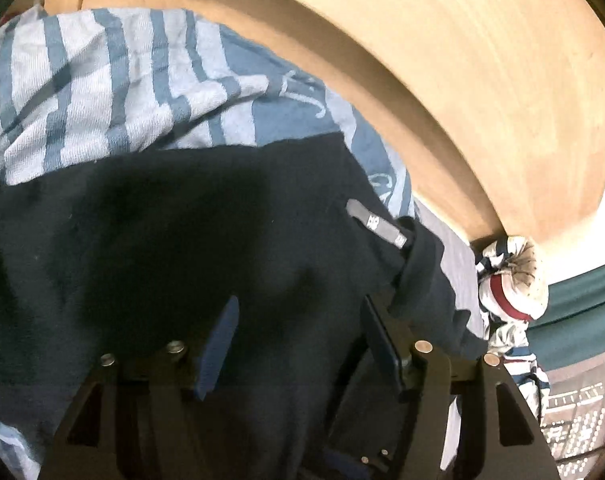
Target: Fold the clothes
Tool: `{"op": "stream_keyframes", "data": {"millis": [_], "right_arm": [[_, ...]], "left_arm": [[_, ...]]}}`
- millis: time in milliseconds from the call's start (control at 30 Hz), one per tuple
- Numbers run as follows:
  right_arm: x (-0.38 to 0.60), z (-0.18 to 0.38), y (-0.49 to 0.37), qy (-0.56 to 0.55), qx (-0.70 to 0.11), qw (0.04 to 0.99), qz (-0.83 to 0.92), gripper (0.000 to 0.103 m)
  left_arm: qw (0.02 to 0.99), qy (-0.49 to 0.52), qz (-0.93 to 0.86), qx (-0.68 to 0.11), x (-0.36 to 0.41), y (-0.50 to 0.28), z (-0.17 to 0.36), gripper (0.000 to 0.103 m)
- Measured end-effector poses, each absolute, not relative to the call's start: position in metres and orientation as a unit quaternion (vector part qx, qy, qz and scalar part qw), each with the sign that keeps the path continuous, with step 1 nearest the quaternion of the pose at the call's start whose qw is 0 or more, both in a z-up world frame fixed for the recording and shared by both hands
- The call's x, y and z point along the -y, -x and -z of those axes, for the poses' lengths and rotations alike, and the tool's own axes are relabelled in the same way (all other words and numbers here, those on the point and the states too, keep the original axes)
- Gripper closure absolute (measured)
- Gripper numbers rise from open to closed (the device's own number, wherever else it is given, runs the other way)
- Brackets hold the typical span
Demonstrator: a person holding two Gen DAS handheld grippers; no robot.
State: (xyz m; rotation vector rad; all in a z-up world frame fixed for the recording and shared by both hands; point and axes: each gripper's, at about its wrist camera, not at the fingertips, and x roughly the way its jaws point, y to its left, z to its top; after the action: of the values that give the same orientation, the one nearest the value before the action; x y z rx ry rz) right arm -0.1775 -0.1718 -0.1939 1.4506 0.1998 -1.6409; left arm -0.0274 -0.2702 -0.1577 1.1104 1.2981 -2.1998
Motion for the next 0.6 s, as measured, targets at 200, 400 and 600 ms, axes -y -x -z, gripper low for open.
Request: {"op": "stream_keyframes", "data": {"millis": [200,400,600], "right_arm": [[0.165,0.170,0.163,-0.550,-0.116,0.454,0.691,0.096],[0.175,0.157,0.170,-0.554,-0.083,0.455,0.692,0.097],[0.175,0.177,0.179,-0.574,-0.053,0.468,0.670,0.094]], "left_arm": [[0.159,-0.425,0.772,-0.444,0.253,0.038,0.152,0.039],[0.215,-0.571,0.738,-0.287,0.213,0.090,0.150,0.048],[0.228,-0.662,0.688,-0.193,0.189,0.130,0.195,0.074]]}}
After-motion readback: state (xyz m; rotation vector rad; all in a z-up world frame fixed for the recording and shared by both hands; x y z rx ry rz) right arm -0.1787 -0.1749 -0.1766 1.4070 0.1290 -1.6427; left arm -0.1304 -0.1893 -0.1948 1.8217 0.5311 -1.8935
